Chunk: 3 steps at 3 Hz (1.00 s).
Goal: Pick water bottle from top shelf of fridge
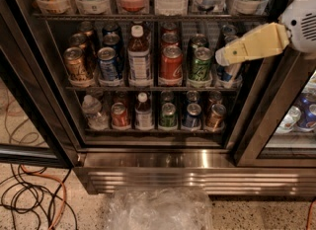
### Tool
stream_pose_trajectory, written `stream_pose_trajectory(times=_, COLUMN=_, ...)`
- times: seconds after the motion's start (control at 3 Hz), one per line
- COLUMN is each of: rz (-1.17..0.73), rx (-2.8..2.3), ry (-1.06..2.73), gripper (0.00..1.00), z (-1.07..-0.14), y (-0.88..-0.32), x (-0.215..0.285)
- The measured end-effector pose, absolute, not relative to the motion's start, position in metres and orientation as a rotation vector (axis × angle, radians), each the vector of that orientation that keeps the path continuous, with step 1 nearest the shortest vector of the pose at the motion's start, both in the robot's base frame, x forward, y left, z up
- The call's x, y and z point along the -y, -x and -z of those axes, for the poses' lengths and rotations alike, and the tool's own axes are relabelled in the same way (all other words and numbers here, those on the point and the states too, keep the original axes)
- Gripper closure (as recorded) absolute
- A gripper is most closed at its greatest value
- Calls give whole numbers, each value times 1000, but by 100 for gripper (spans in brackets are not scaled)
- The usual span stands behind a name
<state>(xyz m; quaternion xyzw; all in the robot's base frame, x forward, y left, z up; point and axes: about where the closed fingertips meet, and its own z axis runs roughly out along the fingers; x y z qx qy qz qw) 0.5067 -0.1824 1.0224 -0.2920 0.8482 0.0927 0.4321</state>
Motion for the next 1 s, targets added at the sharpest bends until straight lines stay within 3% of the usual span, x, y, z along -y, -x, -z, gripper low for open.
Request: stream_pose_trajectory(times=1.0, rz=-306, rx=-1844, ry=622, gripper=0, z=-1085, y=-536, x=136)
